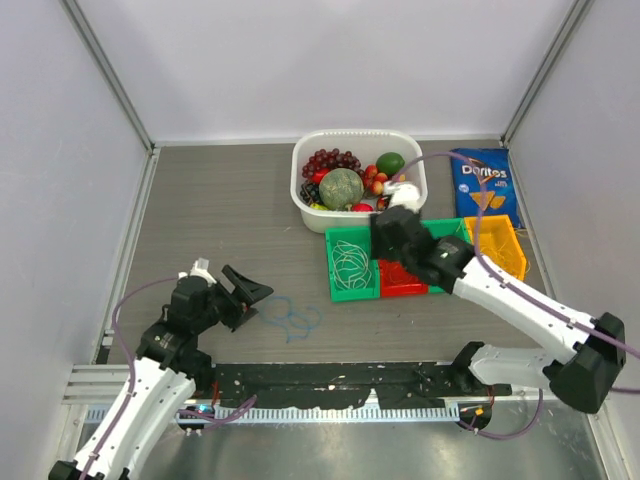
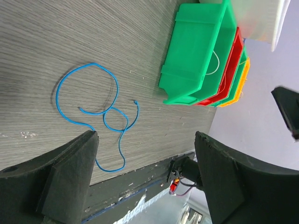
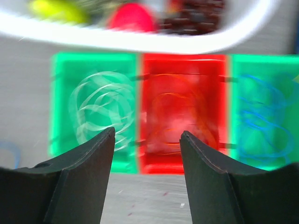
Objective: Untangle the cables
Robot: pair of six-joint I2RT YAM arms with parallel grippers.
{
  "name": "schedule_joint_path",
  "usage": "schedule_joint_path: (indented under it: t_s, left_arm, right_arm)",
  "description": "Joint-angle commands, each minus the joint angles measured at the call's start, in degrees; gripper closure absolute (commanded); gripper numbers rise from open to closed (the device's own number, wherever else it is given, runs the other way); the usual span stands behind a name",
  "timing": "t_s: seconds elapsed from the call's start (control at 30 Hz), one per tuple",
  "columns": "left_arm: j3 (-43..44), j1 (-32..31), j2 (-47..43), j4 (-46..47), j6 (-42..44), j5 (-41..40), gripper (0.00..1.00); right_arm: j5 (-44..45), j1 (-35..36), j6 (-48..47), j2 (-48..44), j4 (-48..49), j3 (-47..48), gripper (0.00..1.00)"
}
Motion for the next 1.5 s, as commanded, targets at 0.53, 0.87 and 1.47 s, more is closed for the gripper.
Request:
schedule_joint_path:
  t_s: [0.53,0.87,1.47]
  left_arm:
    - [19.3,0.0,-23.6,-19.8,3.9,-19.7,0.09]
    - [17.0,0.0,-23.3,-16.5,2.9,-16.9,0.09]
    - [15.6,-0.1,-24.0,-14.9,2.2,-15.3,0.09]
  right_arm:
    - [-23.4,33.9,-11.7,29.5,21.5,0.7,0.27]
    - [-15.5,34.5,-14.8,36.6,25.0,2.1,0.23]
    - [-21.2,33.2,-12.8,30.7,26.9,1.5,0.99]
